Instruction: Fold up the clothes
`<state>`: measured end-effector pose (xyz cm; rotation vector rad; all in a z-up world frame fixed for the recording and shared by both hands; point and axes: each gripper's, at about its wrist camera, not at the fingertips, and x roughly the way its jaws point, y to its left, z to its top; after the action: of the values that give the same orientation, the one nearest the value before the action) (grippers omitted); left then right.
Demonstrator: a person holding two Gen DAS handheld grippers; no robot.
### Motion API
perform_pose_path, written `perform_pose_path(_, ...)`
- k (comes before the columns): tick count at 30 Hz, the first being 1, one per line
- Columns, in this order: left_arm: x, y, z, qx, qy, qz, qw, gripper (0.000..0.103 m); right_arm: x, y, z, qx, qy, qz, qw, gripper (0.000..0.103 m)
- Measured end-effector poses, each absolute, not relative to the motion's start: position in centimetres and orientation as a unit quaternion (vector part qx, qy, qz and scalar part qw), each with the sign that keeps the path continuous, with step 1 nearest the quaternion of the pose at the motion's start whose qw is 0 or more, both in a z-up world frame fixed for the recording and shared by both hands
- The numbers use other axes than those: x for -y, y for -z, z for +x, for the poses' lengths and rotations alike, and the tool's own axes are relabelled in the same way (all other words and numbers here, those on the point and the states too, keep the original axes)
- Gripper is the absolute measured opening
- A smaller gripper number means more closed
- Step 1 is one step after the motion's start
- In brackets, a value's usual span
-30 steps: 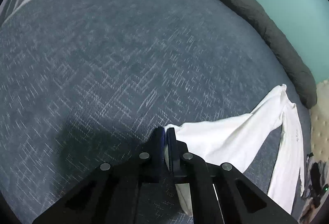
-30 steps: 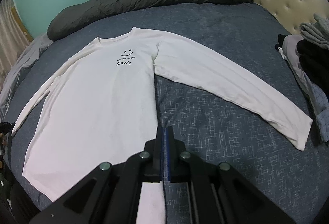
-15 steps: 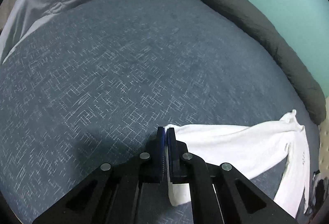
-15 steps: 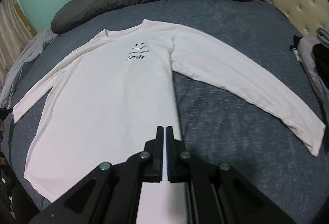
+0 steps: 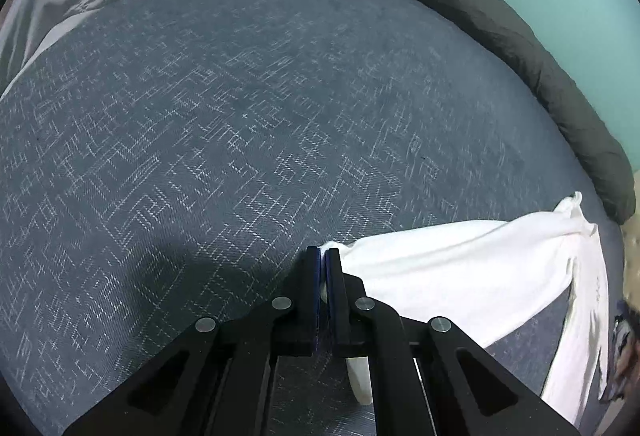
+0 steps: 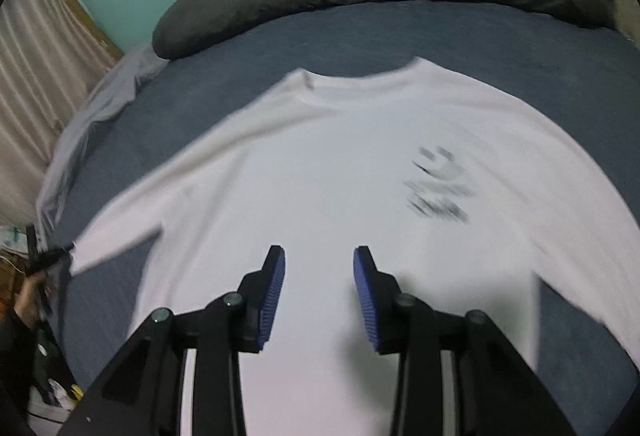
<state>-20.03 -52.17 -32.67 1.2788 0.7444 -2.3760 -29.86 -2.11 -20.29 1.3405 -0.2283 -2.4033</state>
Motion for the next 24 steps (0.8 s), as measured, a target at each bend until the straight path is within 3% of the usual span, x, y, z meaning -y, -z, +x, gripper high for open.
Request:
perform_pose_path(10,51.2,33.2,-23.3,-0.241,0.838,0.464,0.16,0.003,12.3,22.0,-43.3,0.093,0.84,0.492,0.21,0.036)
perform_pose_path(21,50.1,33.3,-25.4,-0.216,0.844,0.471,0.14,0.003,19.3,24.3,-48.4,0.076,0.842,0.486,0.219,0.036)
perform_pose_path(24,50.1,33.3,-25.8,-0.215,0.844,0.471,0.138,0.003,20.9,25.4,-48.7,0.03,0.838,0.502,0.214,0.036)
